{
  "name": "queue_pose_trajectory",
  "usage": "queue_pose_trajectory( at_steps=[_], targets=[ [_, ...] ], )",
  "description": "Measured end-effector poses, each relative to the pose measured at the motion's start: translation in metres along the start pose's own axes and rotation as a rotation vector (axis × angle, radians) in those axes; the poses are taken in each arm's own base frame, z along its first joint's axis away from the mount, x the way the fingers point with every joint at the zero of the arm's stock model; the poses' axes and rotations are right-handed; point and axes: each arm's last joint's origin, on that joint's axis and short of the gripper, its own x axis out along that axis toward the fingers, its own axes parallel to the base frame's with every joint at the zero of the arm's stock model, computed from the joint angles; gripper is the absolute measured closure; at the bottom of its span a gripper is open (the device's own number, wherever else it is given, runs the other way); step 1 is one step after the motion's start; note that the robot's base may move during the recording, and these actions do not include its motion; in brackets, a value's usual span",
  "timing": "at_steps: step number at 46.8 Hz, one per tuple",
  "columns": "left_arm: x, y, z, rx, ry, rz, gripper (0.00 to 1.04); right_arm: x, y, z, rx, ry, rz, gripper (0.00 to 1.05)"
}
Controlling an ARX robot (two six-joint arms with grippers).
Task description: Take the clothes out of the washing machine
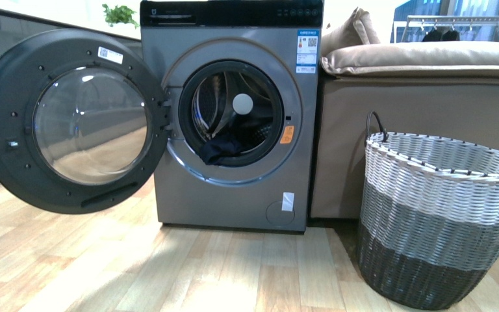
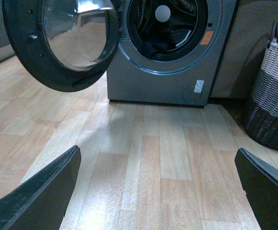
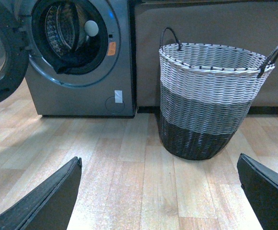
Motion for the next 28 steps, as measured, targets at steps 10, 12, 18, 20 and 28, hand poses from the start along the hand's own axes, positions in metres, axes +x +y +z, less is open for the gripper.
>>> queue_pose_trajectory(
  at_steps=[10, 12, 18, 20, 28],
  targets=[
    [0.0, 0.0, 0.0, 0.0, 0.0, 0.0, 0.07, 0.0, 0.0, 0.0, 0.0, 0.0, 0.0, 0.08],
    [0.0, 0.0, 0.0, 0.0, 0.0, 0.0, 0.07, 0.0, 0.0, 0.0, 0.0, 0.0, 0.0, 0.08],
    [0.0, 0.0, 0.0, 0.0, 0.0, 0.0, 0.07, 0.0, 0.0, 0.0, 0.0, 0.0, 0.0, 0.08],
    [0.0, 0.0, 0.0, 0.0, 0.0, 0.0, 0.07, 0.0, 0.0, 0.0, 0.0, 0.0, 0.0, 0.08],
    [0.0, 0.0, 0.0, 0.0, 0.0, 0.0, 0.07, 0.0, 0.0, 0.0, 0.0, 0.0, 0.0, 0.08]
  ],
)
